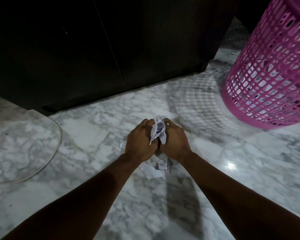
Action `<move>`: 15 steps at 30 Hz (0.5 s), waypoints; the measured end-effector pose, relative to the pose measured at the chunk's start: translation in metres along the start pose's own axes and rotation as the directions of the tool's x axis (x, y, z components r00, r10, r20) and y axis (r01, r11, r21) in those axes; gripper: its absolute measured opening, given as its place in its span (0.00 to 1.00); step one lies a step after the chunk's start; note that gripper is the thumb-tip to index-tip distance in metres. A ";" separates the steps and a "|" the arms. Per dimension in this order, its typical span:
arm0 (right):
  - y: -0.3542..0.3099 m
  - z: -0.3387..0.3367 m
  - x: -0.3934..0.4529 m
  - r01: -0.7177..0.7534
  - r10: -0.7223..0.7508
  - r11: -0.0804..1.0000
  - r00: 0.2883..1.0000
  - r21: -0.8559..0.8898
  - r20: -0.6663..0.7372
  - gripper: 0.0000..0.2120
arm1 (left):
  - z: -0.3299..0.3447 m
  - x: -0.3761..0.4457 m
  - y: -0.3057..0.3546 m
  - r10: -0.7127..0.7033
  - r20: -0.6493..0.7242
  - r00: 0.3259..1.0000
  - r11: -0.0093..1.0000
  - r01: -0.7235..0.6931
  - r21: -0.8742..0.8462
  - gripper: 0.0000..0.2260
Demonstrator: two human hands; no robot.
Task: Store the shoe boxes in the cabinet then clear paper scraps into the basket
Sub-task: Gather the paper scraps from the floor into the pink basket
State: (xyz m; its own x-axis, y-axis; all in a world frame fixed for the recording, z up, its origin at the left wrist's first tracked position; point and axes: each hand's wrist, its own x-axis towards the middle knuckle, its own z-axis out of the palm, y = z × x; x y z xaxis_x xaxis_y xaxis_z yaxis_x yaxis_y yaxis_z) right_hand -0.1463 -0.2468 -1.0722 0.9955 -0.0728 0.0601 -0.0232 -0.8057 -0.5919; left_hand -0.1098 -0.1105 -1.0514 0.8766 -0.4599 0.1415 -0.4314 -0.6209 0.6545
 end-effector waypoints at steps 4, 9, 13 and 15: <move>-0.010 -0.010 0.006 -0.041 0.053 0.994 0.991 0.105 -0.121 0.14 | -0.013 0.010 0.016 0.036 -0.021 0.999 0.999 -0.035 0.012 0.06; -0.029 -0.060 0.015 -0.012 0.037 0.994 0.970 0.107 -0.239 0.08 | -0.041 0.038 0.048 0.185 -0.053 0.981 0.983 -0.186 0.002 0.12; -0.060 -0.142 0.022 0.068 -0.006 0.988 0.913 0.137 -0.409 0.07 | -0.080 0.074 0.100 0.376 -0.155 0.913 0.923 -0.384 -0.024 0.07; -0.081 -0.188 0.024 0.020 0.029 0.994 0.898 0.105 -0.440 0.05 | -0.097 0.097 0.134 0.431 -0.218 0.876 0.893 -0.449 -0.037 0.10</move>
State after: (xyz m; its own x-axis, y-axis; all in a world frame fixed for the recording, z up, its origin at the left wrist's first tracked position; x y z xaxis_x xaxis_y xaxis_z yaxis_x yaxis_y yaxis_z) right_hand -0.1374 -0.2938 -0.8721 0.8528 -0.3470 0.3902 0.0062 -0.7405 -0.6720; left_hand -0.0621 -0.1770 -0.8782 0.6280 -0.5322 0.5678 -0.7708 -0.3248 0.5481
